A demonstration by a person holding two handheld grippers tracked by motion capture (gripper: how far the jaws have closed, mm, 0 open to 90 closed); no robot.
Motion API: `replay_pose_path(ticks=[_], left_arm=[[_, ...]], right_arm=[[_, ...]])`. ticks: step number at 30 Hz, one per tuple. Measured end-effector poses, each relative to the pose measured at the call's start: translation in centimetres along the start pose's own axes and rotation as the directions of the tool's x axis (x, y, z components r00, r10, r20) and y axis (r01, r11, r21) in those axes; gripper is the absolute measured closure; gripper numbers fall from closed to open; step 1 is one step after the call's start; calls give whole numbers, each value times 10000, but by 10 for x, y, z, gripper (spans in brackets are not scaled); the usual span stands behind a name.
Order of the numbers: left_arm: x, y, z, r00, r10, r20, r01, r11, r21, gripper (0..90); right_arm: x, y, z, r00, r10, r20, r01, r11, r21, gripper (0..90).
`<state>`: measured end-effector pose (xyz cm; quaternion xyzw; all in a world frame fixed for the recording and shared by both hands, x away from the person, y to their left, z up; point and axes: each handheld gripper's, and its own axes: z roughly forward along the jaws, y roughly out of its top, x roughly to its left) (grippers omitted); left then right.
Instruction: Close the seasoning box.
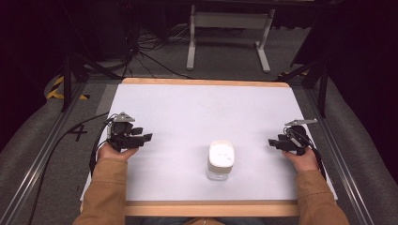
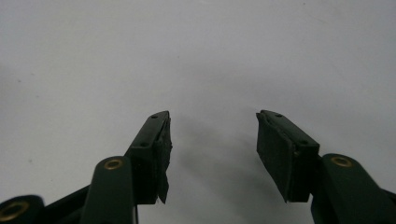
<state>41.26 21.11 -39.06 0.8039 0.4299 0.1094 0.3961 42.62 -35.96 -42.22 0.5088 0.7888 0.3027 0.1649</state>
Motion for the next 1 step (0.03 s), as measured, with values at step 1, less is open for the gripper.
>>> replay_pose_path(ticks=[1], left_arm=[[0,0,0,10000,-19,19,19,10000,4,485]], right_arm=[[0,0,-1,9999,-91,49,91,9999,-113,449]])
